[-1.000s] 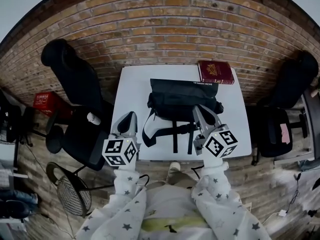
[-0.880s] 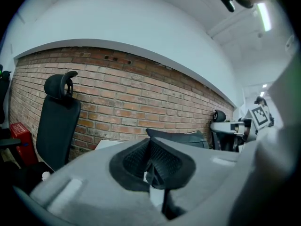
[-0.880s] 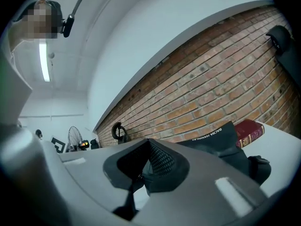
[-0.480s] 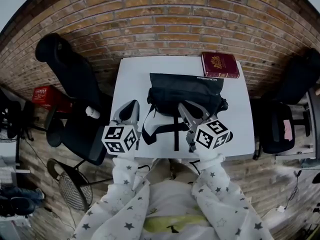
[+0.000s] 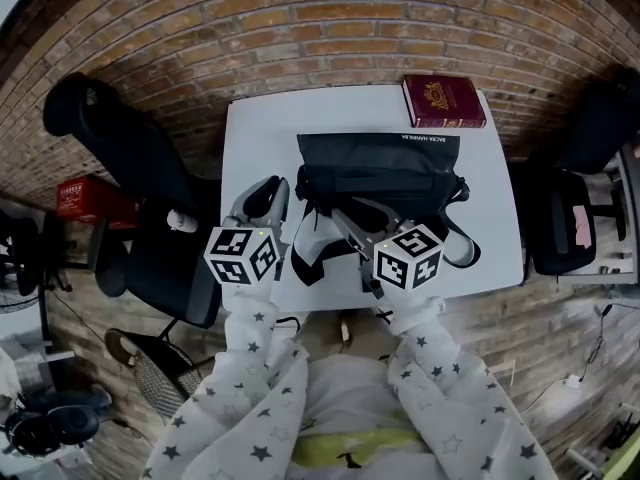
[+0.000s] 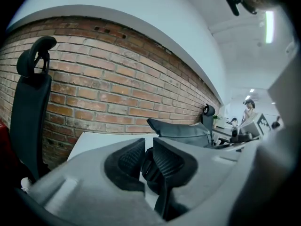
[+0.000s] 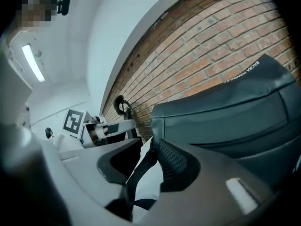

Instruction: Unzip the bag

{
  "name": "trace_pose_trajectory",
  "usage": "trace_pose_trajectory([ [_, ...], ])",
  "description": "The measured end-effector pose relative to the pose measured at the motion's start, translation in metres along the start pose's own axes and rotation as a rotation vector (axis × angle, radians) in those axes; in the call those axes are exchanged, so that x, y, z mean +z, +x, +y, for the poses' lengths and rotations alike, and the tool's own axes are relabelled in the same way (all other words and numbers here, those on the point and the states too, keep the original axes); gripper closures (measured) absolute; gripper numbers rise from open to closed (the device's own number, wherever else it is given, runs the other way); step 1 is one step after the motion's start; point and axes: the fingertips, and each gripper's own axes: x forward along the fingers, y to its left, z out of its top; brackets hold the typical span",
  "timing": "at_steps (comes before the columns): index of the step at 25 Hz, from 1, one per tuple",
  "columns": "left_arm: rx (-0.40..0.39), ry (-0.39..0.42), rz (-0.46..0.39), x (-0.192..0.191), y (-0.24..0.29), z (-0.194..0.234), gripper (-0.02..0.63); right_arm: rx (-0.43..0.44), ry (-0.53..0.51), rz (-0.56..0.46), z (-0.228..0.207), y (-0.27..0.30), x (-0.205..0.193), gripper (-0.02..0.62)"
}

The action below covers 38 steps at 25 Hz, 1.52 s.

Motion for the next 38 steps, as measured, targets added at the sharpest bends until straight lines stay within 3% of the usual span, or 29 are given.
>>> trace_pose_trajectory([
  [7,-0.133,-0.007,0.007,-0.003,0.023,-0.001,0.508,-0.021,0.057,0.069,0.012,0.028,-0.03,0.431],
  [13,-0.241,-0.05,0.016,-0.008,0.036,-0.004,0.4,-0.084,0.088,0.095,0.011,0.042,-0.043,0.413],
  [21,-0.346,-0.046,0.056,-0.019,0.058,-0.003,0.394,-0.179,0.118,0.1,0.001,0.062,-0.052,0.447],
  [28,-0.402,-0.009,0.056,-0.02,0.061,-0.019,0.394,-0.235,0.131,0.092,-0.002,0.054,-0.057,0.525],
  [31,-0.41,0.009,0.06,-0.022,0.06,-0.025,0.394,-0.263,0.136,0.077,-0.005,0.048,-0.057,0.563],
  [38,-0.398,0.027,0.06,-0.022,0.062,-0.027,0.396,-0.261,0.152,0.037,-0.005,0.041,-0.052,0.565],
])
